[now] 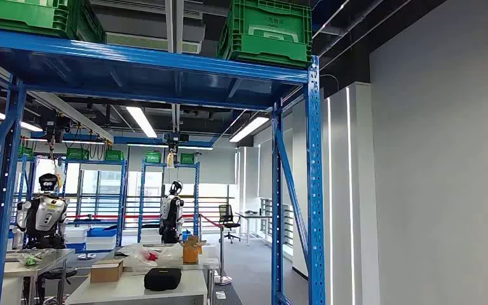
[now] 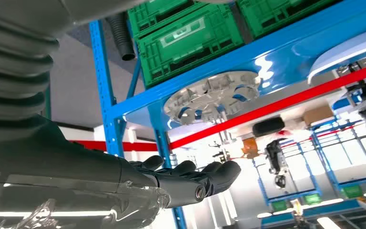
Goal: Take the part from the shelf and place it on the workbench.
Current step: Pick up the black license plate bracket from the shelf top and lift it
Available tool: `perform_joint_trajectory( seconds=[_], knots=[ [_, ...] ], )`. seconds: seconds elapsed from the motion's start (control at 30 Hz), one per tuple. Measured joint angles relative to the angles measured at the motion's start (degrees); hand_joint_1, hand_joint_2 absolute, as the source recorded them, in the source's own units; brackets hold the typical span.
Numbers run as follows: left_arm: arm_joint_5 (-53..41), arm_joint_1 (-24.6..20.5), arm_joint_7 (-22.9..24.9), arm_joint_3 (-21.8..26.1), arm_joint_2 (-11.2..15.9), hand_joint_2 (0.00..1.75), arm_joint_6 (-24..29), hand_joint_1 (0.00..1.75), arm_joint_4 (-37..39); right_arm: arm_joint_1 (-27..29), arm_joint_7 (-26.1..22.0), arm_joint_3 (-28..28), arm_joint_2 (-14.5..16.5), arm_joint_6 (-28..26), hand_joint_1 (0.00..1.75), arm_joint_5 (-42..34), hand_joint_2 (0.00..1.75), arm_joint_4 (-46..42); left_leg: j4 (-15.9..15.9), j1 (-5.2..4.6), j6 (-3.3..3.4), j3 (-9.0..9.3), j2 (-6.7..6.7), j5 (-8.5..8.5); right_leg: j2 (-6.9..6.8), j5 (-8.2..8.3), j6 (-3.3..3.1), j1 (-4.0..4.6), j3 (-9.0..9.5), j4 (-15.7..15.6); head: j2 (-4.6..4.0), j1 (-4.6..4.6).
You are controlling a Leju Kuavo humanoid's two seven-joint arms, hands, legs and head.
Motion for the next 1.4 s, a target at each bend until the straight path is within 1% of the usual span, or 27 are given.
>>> perform_joint_trajectory(
  seconds=[0.07, 0.2, 0.4, 0.9, 1.4],
  knots=[
    [-0.25, 0.0, 0.13, -0.16, 0.16, 0.0, 0.03, 0.0, 0.07, -0.19, 0.01, 0.53, 0.15, 0.21, 0.0, -0.26, 1.75, -0.09, 0.0, 0.0, 0.0, 0.0, 0.0, 0.0, -0.01, 0.0, 0.0, 0.0, 0.0, 0.0, 0.0, 0.01],
    [-0.78, 0.01, 0.38, -0.53, 0.54, 0.0, 0.04, 0.0, 0.15, -0.66, 0.14, 2.02, 0.48, 0.83, 0.0, -1.82, 0.0, -0.43, 0.0, 0.0, 0.0, 0.0, -0.01, 0.0, 0.0, 0.0, 0.0, 0.0, 0.0, 0.0, 0.0, 0.03],
    [-1.35, 0.01, 0.46, -0.77, 0.69, 0.0, -0.1, 0.0, 0.15, -0.89, 0.61, 3.11, 0.57, 0.83, 0.0, -3.29, 0.0, -0.59, 0.0, 0.0, 0.0, 0.0, -0.01, 0.0, 0.0, 0.01, -0.01, 0.0, -0.01, 0.0, 0.0, 0.02],
    [-3.35, -0.02, 1.42, -0.78, 1.15, 0.0, -0.3, 0.0, 0.13, -0.33, 5.51, 3.02, -0.36, 2.01, 0.0, -5.72, 0.0, 1.56, 0.0, 0.0, -0.01, 0.0, 0.0, 0.01, 0.0, 0.01, -0.02, 0.0, -0.04, 0.0, 0.0, 0.02],
    [-4.56, -0.04, 2.19, -0.77, 1.36, 0.0, -1.13, 0.0, 0.11, -0.11, 6.12, 2.07, -0.9, 3.05, 0.0, -8.1, 0.0, 4.52, 0.0, 0.0, -0.01, 0.0, 0.0, 0.01, 0.0, 0.02, -0.02, 0.0, -0.04, 0.0, 0.0, 0.04]
  ],
)
